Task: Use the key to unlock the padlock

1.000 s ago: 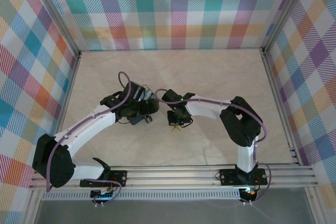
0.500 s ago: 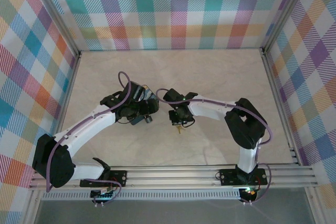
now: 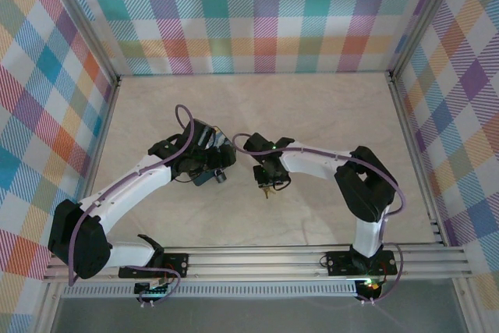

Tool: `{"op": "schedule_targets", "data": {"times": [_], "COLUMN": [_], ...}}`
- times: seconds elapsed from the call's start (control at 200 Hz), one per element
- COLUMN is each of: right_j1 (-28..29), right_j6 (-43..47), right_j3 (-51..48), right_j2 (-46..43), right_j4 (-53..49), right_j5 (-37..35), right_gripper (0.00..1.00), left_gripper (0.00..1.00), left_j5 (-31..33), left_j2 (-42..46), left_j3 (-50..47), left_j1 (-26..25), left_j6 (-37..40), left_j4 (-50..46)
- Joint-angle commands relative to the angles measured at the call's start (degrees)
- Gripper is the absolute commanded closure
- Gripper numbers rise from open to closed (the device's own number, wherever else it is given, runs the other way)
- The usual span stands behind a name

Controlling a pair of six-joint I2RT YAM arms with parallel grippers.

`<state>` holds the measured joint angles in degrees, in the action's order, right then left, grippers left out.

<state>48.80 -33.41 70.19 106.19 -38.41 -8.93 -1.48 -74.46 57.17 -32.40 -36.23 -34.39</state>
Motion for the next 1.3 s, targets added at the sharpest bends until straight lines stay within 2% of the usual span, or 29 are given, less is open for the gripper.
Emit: {"op": "schedule_targets", "data": {"times": [0.0,0.165,0.315,0.62,0.94,1.08,1.21,1.295], "right_j1": [0.1,0.1,0.1,-0.4,-2.3,-3.2,-5.4,-7.4], "right_j6": [-0.4,-1.3,-1.6,1.0,3.2,4.9,8.1,10.0], "right_j3": [-1.4,-1.6,-2.3,-2.2,-3.7,-6.0,-9.3,-10.4], "right_j2": [2.3,4.5,4.3,-0.5,-6.6,-9.9,-15.0,-17.2], "right_j4": [0.7,-0.1,0.1,1.2,4.5,8.8,16.1,18.3], "right_j5": [1.0,1.1,1.2,0.8,5.6,11.8,24.1,31.0], "right_gripper": [0.71,0.77,0.88,0.95,0.99,1.00,0.99,0.99], "left_gripper": [0.09,0.09,0.09,0.09,0.09,0.10,0.12,0.18], "left_j5": [-0.1,0.4,0.4,0.1,-2.6,-6.4,-12.5,-18.6], "left_j2": [0.1,0.9,1.0,1.5,2.0,1.4,1.0,1.2], "left_j3": [1.5,1.2,0.8,0.8,-1.1,-1.4,-2.1,-2.7], "left_j1": [0.1,0.1,0.1,0.0,-0.3,-1.1,-1.0,0.5], "left_j6": [0.4,0.6,0.5,0.2,-2.0,-3.0,-2.4,-1.4], "left_j4": [-1.1,-1.6,-1.6,-1.5,1.0,3.3,6.8,9.6]}}
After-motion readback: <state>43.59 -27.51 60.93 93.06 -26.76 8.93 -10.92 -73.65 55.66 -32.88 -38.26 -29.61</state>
